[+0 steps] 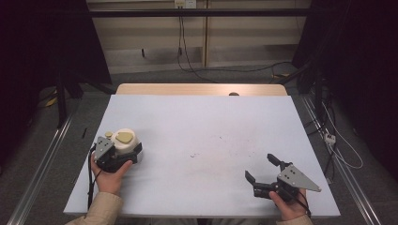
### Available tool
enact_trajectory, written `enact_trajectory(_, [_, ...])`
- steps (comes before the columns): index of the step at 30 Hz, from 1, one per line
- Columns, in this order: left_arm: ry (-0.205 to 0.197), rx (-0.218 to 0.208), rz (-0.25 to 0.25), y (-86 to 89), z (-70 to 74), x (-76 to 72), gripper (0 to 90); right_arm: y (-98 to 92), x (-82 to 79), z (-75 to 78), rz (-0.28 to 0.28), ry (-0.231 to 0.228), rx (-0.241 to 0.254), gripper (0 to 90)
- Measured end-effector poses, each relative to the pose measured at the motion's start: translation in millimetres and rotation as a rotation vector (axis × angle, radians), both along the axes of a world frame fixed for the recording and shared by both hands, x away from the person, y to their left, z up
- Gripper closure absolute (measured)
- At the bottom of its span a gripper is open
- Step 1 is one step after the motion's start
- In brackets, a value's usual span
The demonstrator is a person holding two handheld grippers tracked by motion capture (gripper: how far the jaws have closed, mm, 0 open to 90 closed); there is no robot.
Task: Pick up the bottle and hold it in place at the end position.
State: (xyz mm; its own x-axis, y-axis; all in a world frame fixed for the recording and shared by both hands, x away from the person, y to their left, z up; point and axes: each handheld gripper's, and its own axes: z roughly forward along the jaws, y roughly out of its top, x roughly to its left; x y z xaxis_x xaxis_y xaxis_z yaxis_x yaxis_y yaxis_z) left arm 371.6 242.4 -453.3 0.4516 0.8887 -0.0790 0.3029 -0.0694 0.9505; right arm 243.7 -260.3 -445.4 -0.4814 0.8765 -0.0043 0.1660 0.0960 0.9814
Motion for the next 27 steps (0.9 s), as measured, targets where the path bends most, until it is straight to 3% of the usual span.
enact_trajectory(8, [-0.001,-0.008,0.009,-1.3,0.0,0.5,5.5,-0.2,-0.2,0.1,-0.001,0.001,0.003,3.2])
enact_trajectory(17, [-0.029,0.0,0.028,-6.1,0.7,0.5,6.1,-0.3,-0.1,0.6,0.005,-0.003,0.008,3.2])
enact_trajectory(27, [-0.055,-0.017,-0.012,-8.6,9.5,-0.2,6.2,-0.6,-0.3,0.9,0.001,-0.006,0.013,3.2])
